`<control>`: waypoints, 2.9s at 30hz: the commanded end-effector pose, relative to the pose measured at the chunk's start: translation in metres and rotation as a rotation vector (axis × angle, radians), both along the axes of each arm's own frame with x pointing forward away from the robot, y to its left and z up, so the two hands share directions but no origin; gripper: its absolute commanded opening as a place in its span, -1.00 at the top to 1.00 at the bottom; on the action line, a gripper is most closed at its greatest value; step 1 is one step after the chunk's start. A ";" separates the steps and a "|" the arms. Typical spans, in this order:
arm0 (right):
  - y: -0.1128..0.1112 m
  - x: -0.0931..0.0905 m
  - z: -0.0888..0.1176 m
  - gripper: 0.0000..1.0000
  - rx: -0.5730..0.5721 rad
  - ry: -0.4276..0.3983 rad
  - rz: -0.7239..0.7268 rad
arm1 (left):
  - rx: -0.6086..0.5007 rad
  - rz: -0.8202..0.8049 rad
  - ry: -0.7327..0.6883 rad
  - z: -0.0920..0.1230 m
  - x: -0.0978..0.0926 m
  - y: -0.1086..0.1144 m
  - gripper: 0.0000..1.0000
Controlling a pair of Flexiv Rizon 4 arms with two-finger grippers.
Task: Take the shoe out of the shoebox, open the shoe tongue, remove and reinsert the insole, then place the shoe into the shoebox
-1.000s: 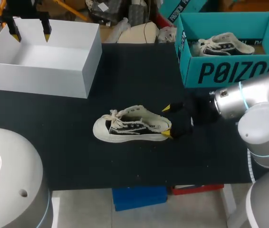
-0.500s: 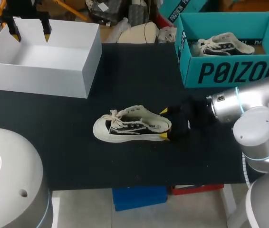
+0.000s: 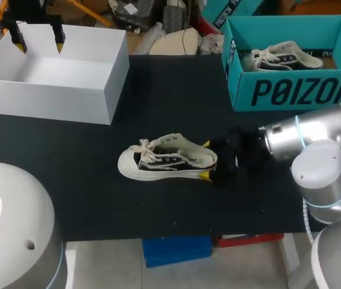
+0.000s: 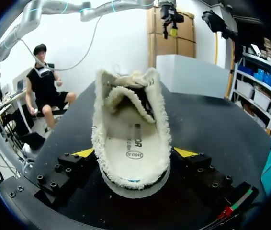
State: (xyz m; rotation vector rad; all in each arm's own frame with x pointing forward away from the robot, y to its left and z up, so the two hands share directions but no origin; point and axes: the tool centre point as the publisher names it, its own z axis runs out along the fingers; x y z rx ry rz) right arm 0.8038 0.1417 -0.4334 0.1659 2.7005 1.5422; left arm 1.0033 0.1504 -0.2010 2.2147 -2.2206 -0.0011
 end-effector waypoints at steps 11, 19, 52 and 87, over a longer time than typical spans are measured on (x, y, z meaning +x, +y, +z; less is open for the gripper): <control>0.003 0.004 -0.002 1.00 -0.012 0.008 0.003 | 0.002 0.002 0.000 0.001 -0.001 0.000 -1.00; 0.003 0.004 -0.002 1.00 -0.012 0.008 0.003 | -0.035 0.072 -0.024 0.019 -0.008 -0.040 -1.00; 0.003 0.004 -0.002 1.00 -0.012 0.008 0.003 | -0.004 -0.118 -0.028 0.003 -0.162 -0.200 -1.00; 0.003 0.004 -0.002 1.00 -0.012 0.008 0.003 | 0.246 -0.068 0.063 -0.065 -0.212 -0.297 -1.00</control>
